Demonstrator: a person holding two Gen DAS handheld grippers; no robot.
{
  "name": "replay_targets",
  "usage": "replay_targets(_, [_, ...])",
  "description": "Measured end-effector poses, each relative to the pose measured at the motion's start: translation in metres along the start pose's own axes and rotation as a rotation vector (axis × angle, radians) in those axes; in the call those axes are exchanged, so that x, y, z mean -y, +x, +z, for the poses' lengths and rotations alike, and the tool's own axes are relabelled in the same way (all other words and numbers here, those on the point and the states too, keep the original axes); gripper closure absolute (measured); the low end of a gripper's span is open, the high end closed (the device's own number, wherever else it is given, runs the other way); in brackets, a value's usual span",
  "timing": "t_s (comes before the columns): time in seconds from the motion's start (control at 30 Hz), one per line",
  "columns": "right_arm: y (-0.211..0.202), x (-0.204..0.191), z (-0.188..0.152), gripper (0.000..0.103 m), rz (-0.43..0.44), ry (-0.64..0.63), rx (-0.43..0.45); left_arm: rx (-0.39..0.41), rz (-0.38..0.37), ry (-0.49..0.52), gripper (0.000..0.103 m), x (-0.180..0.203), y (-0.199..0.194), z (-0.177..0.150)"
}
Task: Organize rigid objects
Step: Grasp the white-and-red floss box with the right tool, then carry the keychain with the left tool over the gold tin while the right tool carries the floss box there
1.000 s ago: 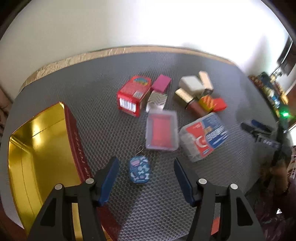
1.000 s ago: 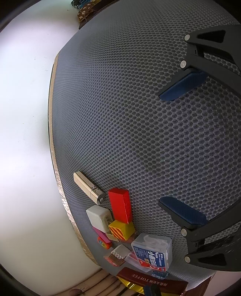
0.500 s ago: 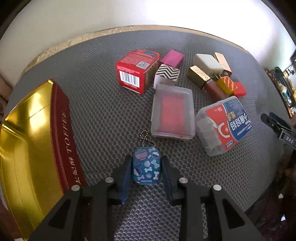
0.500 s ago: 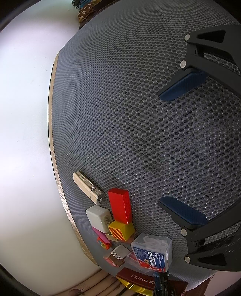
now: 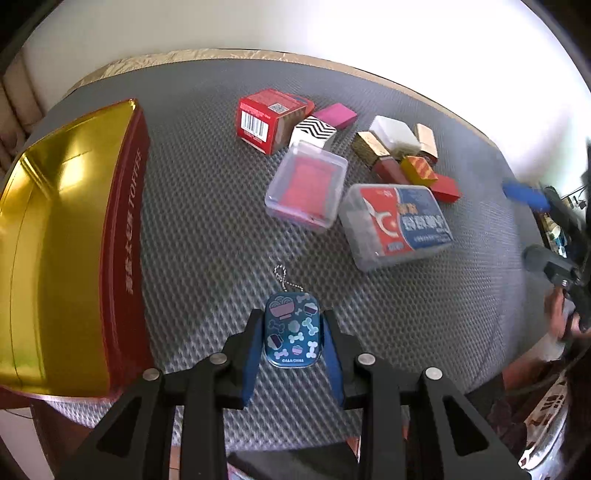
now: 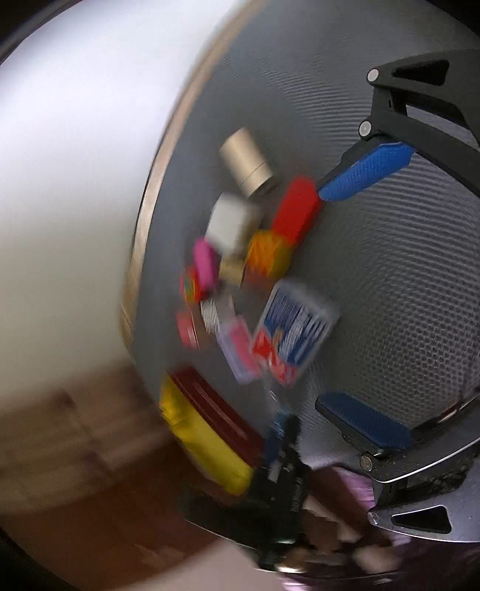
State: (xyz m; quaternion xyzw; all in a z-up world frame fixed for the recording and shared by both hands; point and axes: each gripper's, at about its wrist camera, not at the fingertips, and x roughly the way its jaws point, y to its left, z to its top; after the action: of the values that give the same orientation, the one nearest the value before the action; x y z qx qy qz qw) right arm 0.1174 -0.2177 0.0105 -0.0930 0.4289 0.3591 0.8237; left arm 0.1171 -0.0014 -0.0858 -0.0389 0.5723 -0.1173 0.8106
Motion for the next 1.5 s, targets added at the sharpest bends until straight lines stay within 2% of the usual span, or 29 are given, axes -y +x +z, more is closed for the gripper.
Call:
replay_targets(0.1, [0.022,-0.027,0.032,0.0,0.011,-0.235,-0.125,0.009,-0.002,-0.021,0.072,-0.003,-0.008,-0.007])
replay_targets(0.2, [0.052,-0.047,0.046,0.0,-0.013,-0.42,-0.253,0.011,-0.015,-0.043,0.072,-0.008,-0.014,-0.013])
replay_targets(0.3, [0.073,-0.058,0.05,0.0,-0.016,-0.539,-0.338,0.015,-0.019,-0.049,0.072,-0.009,-0.018,-0.018])
replay_targets(0.47, [0.099,-0.067,0.05,0.002,-0.019,-0.636,-0.414,0.024,-0.023,-0.054,0.072,-0.017,-0.03,-0.024])
replay_targets(0.6, [0.119,-0.065,0.055,0.003,-0.009,-0.648,-0.472,0.037,-0.027,-0.054,0.072,-0.02,-0.039,-0.027])
replay_targets(0.7, [0.132,-0.065,0.054,0.017,0.003,-0.65,-0.525,0.043,-0.033,-0.047,0.072,-0.017,-0.042,-0.026])
replay_targets(0.73, [0.136,-0.064,0.052,0.027,-0.002,-0.643,-0.549,0.045,-0.031,-0.045,0.072,-0.017,-0.044,-0.027])
replay_targets(0.77, [0.141,-0.063,0.049,0.043,-0.006,-0.634,-0.576,0.047,-0.029,-0.043,0.072,-0.017,-0.046,-0.027])
replay_targets(0.8, [0.142,-0.062,0.046,0.044,-0.004,-0.615,-0.586,0.051,-0.032,-0.04,0.072,-0.016,-0.048,-0.028])
replay_targets(0.93, [0.132,-0.061,0.039,0.044,-0.031,-0.541,-0.561,0.069,-0.032,-0.037,0.072,-0.015,-0.058,-0.03])
replay_targets(1.03, [0.112,-0.06,0.035,0.044,-0.039,-0.45,-0.506,0.096,-0.024,-0.033,0.072,-0.017,-0.069,-0.032])
replay_targets(1.17, [0.077,-0.054,0.041,0.044,0.018,-0.271,-0.41,0.131,-0.011,-0.035,0.072,-0.022,-0.09,-0.033])
replay_targets(1.33, [0.042,-0.063,0.072,0.044,0.133,-0.103,-0.278,0.2,0.056,-0.042,0.072,-0.039,-0.12,-0.028])
replay_targets(1.47, [0.039,-0.085,0.112,0.044,0.204,-0.044,-0.195,0.239,0.131,-0.058,0.072,-0.061,-0.138,-0.022])
replay_targets(1.5, [0.044,-0.1,0.124,0.044,0.211,-0.039,-0.171,0.245,0.146,-0.065,0.072,-0.066,-0.142,-0.02])
